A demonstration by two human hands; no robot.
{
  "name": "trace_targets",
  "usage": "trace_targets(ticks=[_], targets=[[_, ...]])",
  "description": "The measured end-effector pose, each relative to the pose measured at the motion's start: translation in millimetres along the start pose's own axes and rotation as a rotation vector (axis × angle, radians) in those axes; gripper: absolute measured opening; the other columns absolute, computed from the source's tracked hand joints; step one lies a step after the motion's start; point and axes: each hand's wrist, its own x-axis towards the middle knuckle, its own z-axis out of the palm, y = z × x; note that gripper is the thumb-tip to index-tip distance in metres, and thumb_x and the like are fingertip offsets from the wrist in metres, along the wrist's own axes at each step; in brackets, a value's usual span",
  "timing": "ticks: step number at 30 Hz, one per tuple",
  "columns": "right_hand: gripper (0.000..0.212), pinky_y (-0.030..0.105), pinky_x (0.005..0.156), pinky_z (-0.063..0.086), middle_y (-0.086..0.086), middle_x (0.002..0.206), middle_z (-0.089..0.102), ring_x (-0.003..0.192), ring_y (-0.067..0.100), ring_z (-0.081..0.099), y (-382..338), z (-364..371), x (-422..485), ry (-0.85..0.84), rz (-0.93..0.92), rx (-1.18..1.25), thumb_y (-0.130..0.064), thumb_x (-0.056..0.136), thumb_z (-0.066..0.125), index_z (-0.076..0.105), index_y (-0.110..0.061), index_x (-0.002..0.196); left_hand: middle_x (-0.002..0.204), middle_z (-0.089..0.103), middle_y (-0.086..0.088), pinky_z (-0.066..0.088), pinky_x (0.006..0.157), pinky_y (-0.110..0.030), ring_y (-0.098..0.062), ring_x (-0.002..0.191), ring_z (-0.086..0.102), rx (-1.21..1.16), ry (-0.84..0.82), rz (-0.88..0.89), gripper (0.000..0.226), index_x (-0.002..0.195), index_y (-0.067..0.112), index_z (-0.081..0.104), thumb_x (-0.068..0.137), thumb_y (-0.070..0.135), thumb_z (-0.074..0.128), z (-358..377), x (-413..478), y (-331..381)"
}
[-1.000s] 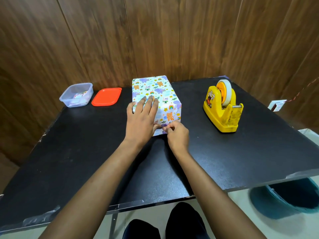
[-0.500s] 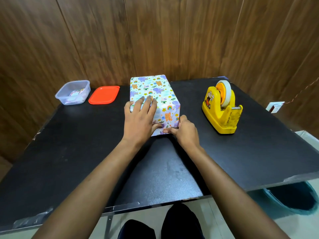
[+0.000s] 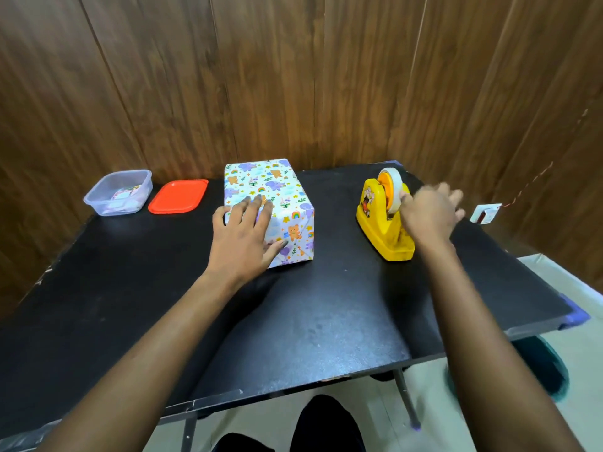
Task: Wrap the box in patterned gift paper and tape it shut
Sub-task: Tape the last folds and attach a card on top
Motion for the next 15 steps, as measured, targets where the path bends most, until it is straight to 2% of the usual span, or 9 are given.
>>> trace_targets(ticks=[1, 3, 5, 7, 9, 11, 13, 15], targets=[[0.042, 0.049, 0.105, 0.027, 0.016, 0.135, 0.046, 0.132, 0.034, 0.03, 4, -1, 9, -0.147, 0.081, 0.01, -0.034, 0.095, 0.049, 0.057, -0.002, 0.121, 0.129, 0.057, -0.013, 0.026, 0.089, -0.043, -0.031, 0.113, 0.057, -0.004, -0.002, -0.004, 0.069, 0.124, 0.007, 0.056, 0.084, 0.058, 0.033, 0, 0, 0], [0.04, 0.052, 0.106, 0.033, 0.016, 0.13, 0.052, 0.127, 0.034, 0.04, 9, 1, 21, -0.354, 0.181, 0.154, -0.032, 0.091, 0.058, 0.058, -0.002, 0.118, 0.129, 0.057, -0.012, 0.026, 0.089, -0.043, -0.03, 0.113, 0.056, -0.024, -0.01, -0.01, 0.068, 0.123, 0.007, 0.056, 0.084, 0.058, 0.033, -2, 1, 2], [0.034, 0.051, 0.1, 0.042, 0.016, 0.12, 0.058, 0.115, 0.033, 0.051, 8, 2, 32, -0.337, 0.207, 0.293, -0.027, 0.085, 0.066, 0.063, -0.003, 0.109, 0.129, 0.057, -0.011, 0.025, 0.089, -0.042, -0.029, 0.113, 0.056, -0.037, -0.02, -0.015, 0.068, 0.123, 0.007, 0.056, 0.084, 0.057, 0.033, -3, 1, 2], [0.022, 0.048, 0.095, 0.046, 0.015, 0.115, 0.06, 0.109, 0.032, 0.055, 3, -7, 35, -0.274, 0.237, 0.427, -0.023, 0.082, 0.07, 0.068, -0.005, 0.095, 0.128, 0.058, -0.011, 0.025, 0.089, -0.042, -0.029, 0.113, 0.057, -0.043, -0.028, -0.019, 0.067, 0.123, 0.007, 0.057, 0.084, 0.056, 0.034, -4, 1, 2], [0.017, 0.04, 0.087, 0.046, 0.012, 0.11, 0.062, 0.104, 0.027, 0.056, -1, -23, 32, -0.28, 0.272, 0.564, -0.018, 0.083, 0.068, 0.068, -0.004, 0.091, 0.128, 0.058, -0.011, 0.025, 0.089, -0.041, -0.029, 0.113, 0.057, -0.048, -0.029, -0.025, 0.066, 0.123, 0.007, 0.057, 0.084, 0.055, 0.035, -4, 1, 1], [0.01, 0.029, 0.069, 0.039, 0.008, 0.089, 0.062, 0.08, 0.017, 0.055, 6, -29, 25, -0.366, 0.297, 0.654, -0.011, 0.09, 0.058, 0.064, -0.004, 0.088, 0.128, 0.058, -0.01, 0.025, 0.09, -0.041, -0.028, 0.113, 0.057, -0.046, -0.027, -0.03, 0.065, 0.123, 0.008, 0.057, 0.084, 0.055, 0.035, -4, 2, 1], [0.024, 0.024, 0.054, 0.031, 0.003, 0.068, 0.054, 0.058, 0.011, 0.044, 20, -25, 11, -0.447, 0.349, 0.688, -0.009, 0.095, 0.047, 0.058, -0.009, 0.074, 0.129, 0.058, -0.01, 0.025, 0.09, -0.042, -0.028, 0.112, 0.057, -0.049, -0.025, -0.034, 0.065, 0.123, 0.007, 0.057, 0.084, 0.055, 0.035, -4, 2, 3], [0.032, 0.022, 0.051, 0.03, 0.001, 0.063, 0.05, 0.053, 0.01, 0.04, 31, -16, -2, -0.488, 0.4, 0.765, -0.015, 0.098, 0.044, 0.055, -0.011, 0.068, 0.129, 0.057, -0.01, 0.026, 0.09, -0.042, -0.028, 0.112, 0.057, -0.048, -0.024, -0.036, 0.065, 0.123, 0.007, 0.057, 0.084, 0.054, 0.035, -4, 2, 3]])
